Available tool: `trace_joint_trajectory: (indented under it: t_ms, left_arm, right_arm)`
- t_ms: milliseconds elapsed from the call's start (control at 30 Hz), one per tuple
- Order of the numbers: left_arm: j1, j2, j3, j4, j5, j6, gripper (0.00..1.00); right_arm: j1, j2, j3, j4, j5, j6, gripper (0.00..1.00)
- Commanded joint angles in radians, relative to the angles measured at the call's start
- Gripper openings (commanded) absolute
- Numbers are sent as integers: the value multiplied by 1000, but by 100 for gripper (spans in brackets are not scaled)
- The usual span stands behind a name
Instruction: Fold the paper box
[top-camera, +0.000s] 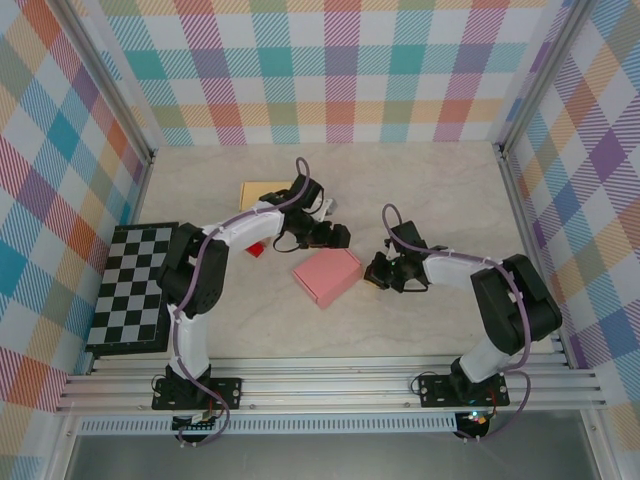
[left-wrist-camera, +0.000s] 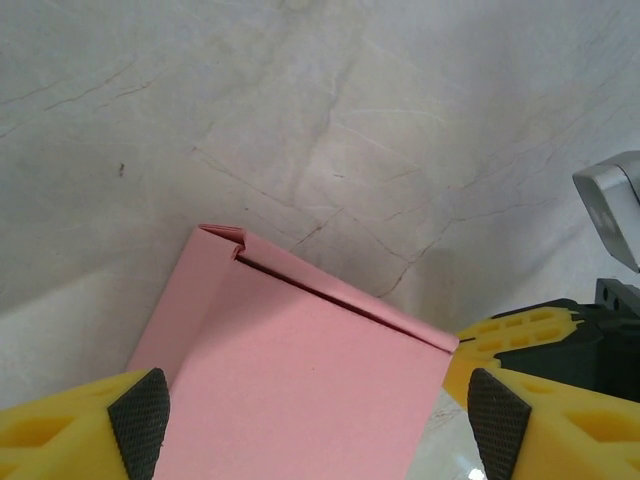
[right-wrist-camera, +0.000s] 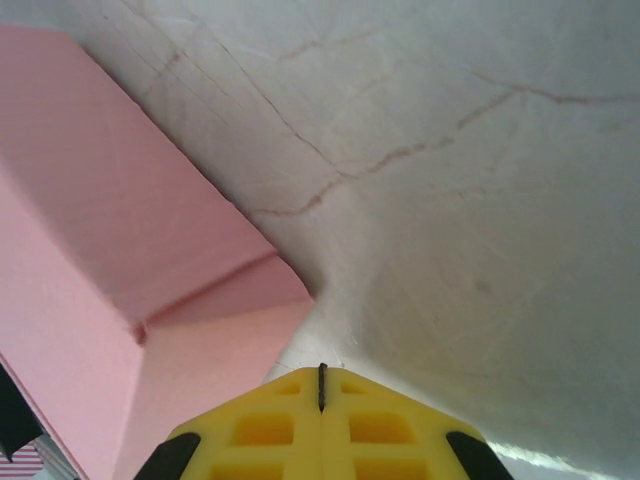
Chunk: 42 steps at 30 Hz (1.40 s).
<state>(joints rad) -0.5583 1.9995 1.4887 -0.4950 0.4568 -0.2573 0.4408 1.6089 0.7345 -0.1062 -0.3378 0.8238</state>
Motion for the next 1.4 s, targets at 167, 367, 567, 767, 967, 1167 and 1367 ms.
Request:
trace_joint_trajectory:
  t_ms: [167,367,567,767,967,1167,1367]
  left_arm:
    - [-9,59,5,25,53,-2,78]
    - [-31,65,-5,39,69,-12,78]
    - [-70,82,-22,102,129,-78,76]
    - [-149,94,-21,161,159,-138,76]
    - [-189,90,-17,208,186,-196,75]
    - [-193,68,-18,208,168,-209,75]
    - [-192,68,-1,173,132,-200,75]
  right_arm:
    - [-17,58,3,93,-59,8,0]
    - [-17,60,-14,198,-74,7,0]
    - [-17,53,-29,369,-119,5,0]
    - [-16,2,-33,533,-140,18,0]
    - [-16,-30,-14,548,-143,13,0]
    - [-16,-7,2,496,-133,4,0]
    - [-16,-8,12,386,-69,-24,0]
